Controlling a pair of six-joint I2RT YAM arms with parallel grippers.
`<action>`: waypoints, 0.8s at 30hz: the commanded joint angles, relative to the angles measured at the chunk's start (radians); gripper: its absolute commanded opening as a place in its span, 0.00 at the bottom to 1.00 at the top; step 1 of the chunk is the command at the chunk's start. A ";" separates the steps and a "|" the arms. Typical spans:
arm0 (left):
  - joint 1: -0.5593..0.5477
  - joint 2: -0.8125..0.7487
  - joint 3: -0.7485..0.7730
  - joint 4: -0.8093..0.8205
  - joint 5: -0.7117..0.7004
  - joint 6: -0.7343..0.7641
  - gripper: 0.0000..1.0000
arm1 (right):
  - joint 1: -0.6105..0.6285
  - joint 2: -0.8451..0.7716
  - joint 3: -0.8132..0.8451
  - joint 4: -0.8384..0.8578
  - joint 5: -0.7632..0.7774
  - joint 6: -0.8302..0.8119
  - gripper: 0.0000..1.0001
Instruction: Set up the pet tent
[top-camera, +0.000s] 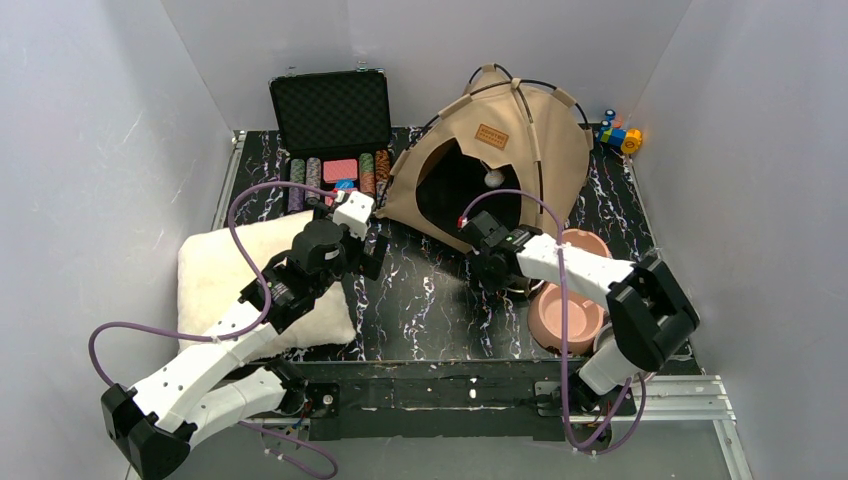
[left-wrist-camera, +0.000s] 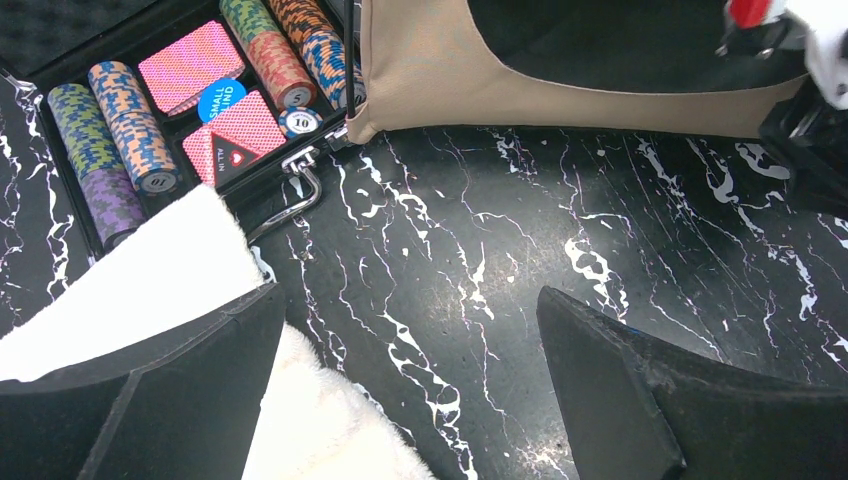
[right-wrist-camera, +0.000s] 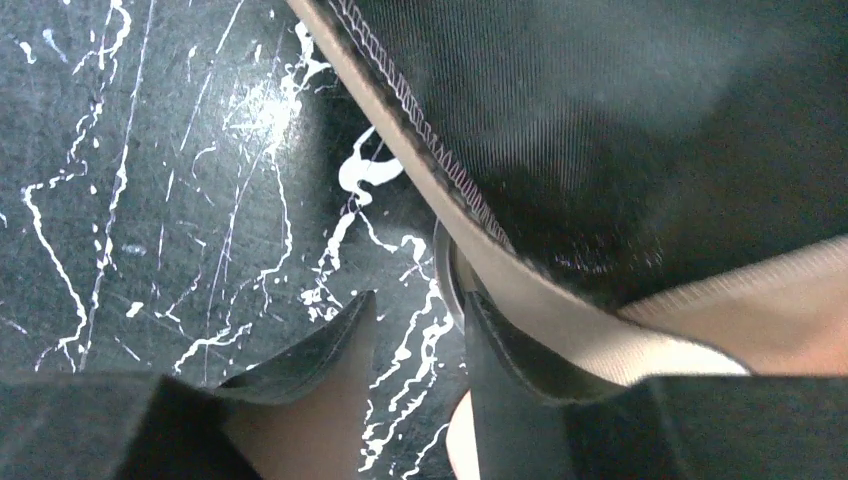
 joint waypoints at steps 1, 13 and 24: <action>0.005 -0.014 0.005 0.003 0.002 0.000 0.98 | -0.003 0.071 0.055 0.023 0.017 -0.035 0.39; 0.005 -0.021 0.003 0.005 0.004 0.000 0.98 | -0.048 0.030 0.080 0.018 0.045 -0.077 0.38; 0.032 0.045 0.029 -0.042 0.020 -0.069 0.98 | -0.017 0.026 0.044 0.083 0.131 -0.078 0.53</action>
